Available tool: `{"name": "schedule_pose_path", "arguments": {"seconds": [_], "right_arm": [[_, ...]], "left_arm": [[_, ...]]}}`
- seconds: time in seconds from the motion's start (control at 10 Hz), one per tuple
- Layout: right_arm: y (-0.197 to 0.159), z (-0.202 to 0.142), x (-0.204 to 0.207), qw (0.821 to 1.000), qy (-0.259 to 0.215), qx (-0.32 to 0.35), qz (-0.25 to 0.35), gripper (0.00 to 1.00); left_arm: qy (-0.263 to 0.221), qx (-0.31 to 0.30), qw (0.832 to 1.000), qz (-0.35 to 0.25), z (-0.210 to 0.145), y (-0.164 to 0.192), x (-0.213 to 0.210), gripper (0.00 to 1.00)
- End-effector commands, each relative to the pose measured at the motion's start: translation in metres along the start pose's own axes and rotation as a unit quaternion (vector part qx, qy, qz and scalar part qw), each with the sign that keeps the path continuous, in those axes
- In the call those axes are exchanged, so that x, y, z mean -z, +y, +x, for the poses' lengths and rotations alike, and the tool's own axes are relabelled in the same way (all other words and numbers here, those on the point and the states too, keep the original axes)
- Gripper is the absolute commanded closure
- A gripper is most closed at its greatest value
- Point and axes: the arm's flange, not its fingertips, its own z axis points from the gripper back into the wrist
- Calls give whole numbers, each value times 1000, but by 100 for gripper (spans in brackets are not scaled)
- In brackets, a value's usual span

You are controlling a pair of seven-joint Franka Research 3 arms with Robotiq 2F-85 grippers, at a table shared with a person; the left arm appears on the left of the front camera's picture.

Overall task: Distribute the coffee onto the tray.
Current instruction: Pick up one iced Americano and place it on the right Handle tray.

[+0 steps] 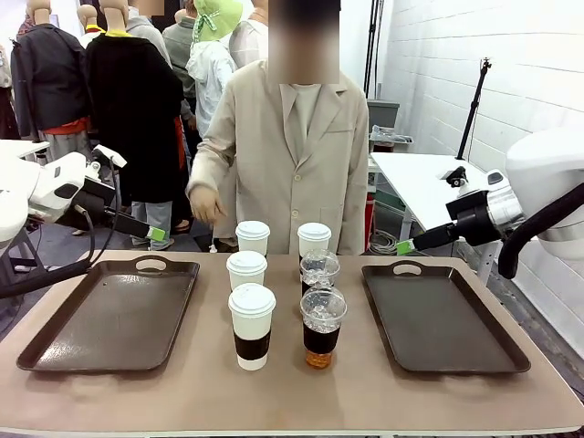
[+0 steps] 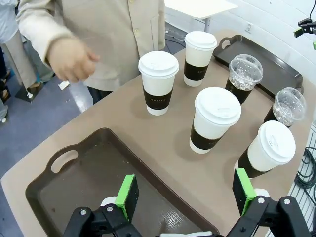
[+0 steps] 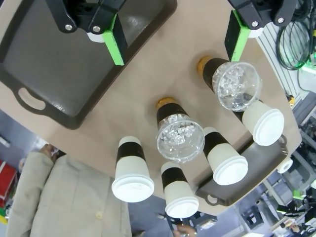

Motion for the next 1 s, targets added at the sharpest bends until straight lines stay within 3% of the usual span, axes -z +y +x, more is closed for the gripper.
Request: {"name": "schedule_pose_path", "arguments": {"seconds": [0.0,0.2,0.5,0.9], "right_arm": [[-5,1,3,1000,-6,-7,7,0],[0,0,0,1000,1,1,0,0],[-2,-16,10,993,-11,-114,25,0],[-12,-36,25,977,-43,-199,60,0]], "left_arm": [[-1,2,1000,-2,-1,1,0,0],[-1,2,1000,-2,-1,1,0,0],[-1,2,1000,-2,-1,1,0,0],[-1,2,1000,-2,-1,1,0,0]]}}
